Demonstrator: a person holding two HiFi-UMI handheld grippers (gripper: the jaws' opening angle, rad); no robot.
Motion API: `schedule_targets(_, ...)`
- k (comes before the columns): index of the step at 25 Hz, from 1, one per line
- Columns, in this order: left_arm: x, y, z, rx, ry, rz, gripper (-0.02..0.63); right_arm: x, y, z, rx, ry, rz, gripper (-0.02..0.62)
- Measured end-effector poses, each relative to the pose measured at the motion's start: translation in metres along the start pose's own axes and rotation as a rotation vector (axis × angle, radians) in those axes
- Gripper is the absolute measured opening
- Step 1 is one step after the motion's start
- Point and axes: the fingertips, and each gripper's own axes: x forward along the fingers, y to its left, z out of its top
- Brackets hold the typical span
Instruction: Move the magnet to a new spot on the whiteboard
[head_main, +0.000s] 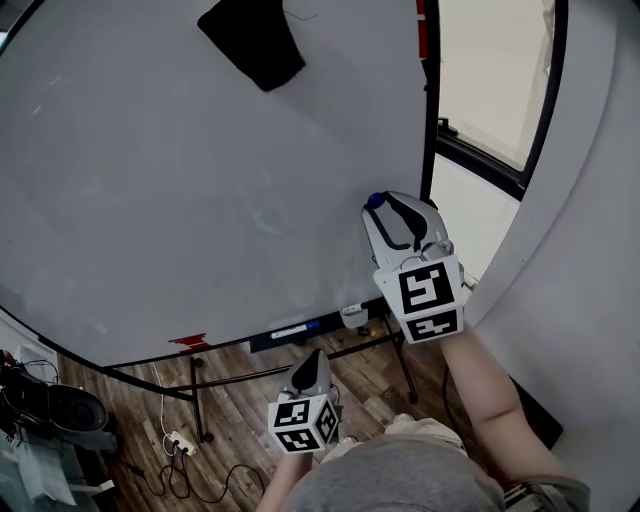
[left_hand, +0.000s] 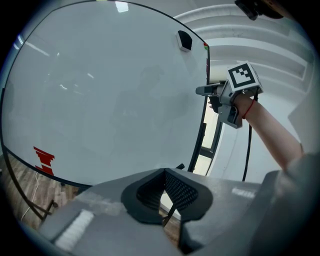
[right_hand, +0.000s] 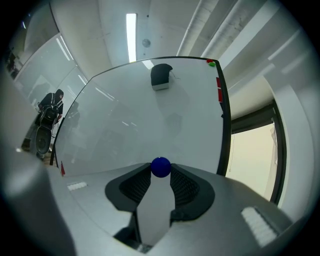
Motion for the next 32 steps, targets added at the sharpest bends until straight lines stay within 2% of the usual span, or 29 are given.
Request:
schedule_targets(13, 0.022, -0.031, 0.006, -0.015, -0.034, 0.05, 0.004, 0.004, -0.043, 0.017, -0.071, -0.049, 0.018, 0.124)
schedule_targets(32, 0.013, -0.056, -0.011, -0.048, -0.056, 0.157, 0.003, 0.018, -0.073, -0.008, -0.122, 0.004, 0.013, 0.124)
